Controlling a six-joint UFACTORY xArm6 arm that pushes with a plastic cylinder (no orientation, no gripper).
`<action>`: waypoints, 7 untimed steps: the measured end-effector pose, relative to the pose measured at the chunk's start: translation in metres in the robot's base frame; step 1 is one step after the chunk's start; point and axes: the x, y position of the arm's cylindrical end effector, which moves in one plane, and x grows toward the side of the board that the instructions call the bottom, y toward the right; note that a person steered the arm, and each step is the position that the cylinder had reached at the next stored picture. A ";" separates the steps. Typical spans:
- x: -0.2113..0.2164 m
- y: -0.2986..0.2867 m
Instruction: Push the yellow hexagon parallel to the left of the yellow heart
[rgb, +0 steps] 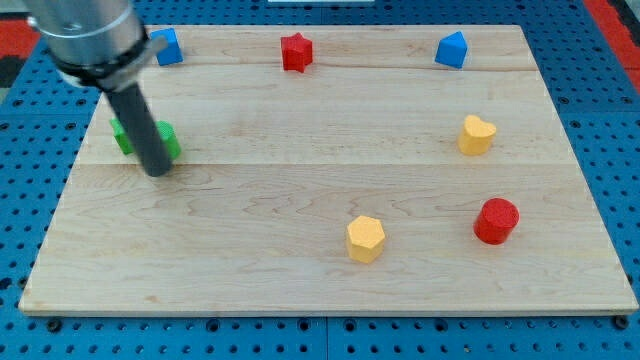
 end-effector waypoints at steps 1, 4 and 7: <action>0.033 0.060; 0.105 0.196; 0.047 0.268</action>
